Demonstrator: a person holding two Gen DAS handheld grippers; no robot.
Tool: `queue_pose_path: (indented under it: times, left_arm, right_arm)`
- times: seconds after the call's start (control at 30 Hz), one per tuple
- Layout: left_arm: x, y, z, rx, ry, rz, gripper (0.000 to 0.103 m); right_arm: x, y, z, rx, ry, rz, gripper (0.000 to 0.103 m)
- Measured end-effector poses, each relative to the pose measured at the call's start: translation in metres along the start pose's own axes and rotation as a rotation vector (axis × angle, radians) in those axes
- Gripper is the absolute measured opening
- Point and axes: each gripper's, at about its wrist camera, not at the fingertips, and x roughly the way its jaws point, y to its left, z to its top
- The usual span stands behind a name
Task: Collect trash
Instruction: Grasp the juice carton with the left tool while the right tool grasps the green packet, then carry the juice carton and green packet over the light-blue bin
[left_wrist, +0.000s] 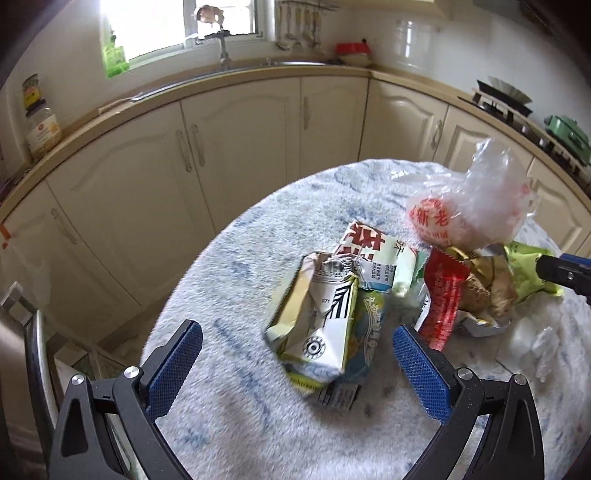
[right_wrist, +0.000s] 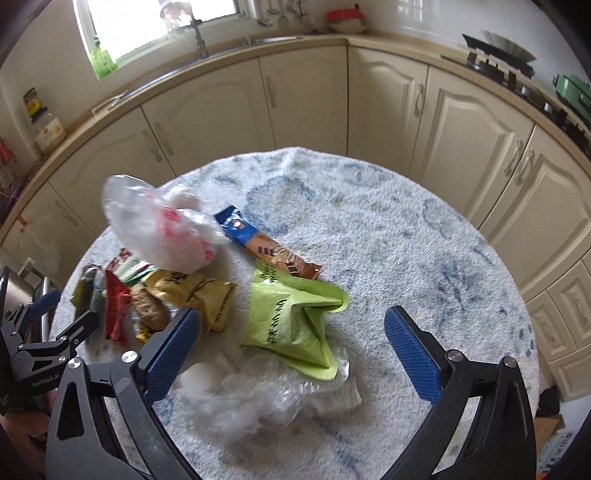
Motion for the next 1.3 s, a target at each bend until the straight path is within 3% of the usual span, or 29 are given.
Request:
queue_pose_path:
  times: [0.07,0.13,0.17,0.2,0.23,0.33,0.6,0.83,1.03,1.3]
  left_arm:
    - [0.016,0.0,0.01,-0.008,0.019,-0.02,0.093]
    - [0.028,0.0,0.02,-0.015,0.009,-0.037,0.084]
    - [0.032,0.0,0.024,-0.015,0.006,-0.044,0.073]
    - [0.035,0.0,0.028,-0.016,0.001,-0.05,0.062]
    - [0.038,0.001,0.032,-0.022,0.003,-0.051,0.06]
    - [0.041,0.007,0.037,-0.064,-0.001,-0.097,0.059]
    - [0.043,0.011,0.055,-0.105,-0.047,-0.077,0.055]
    - [0.029,-0.014,0.073,-0.09,-0.125,-0.093,0.055]
    - [0.014,-0.058,0.106,-0.037,-0.228,-0.134,0.055]
    - [-0.015,-0.158,0.126,0.079,-0.353,-0.223,0.055]
  right_arm:
    - [0.011,-0.002,0.002,0.007,0.022,0.01,0.089]
    - [0.02,-0.001,0.002,-0.004,0.042,0.009,0.073]
    - [0.024,-0.001,0.002,-0.005,0.052,0.017,0.067]
    - [0.025,-0.001,0.001,-0.007,0.056,0.029,0.055]
    - [0.026,0.0,0.0,-0.011,0.055,0.039,0.049]
    - [0.02,-0.001,-0.002,-0.02,0.04,0.062,0.043]
    - [-0.011,-0.009,-0.007,-0.014,-0.025,0.102,0.042]
    - [-0.047,-0.015,-0.019,-0.017,-0.081,0.13,0.042]
    - [-0.095,-0.033,-0.026,-0.004,-0.163,0.134,0.042]
    - [-0.172,-0.079,-0.042,0.052,-0.301,0.108,0.042]
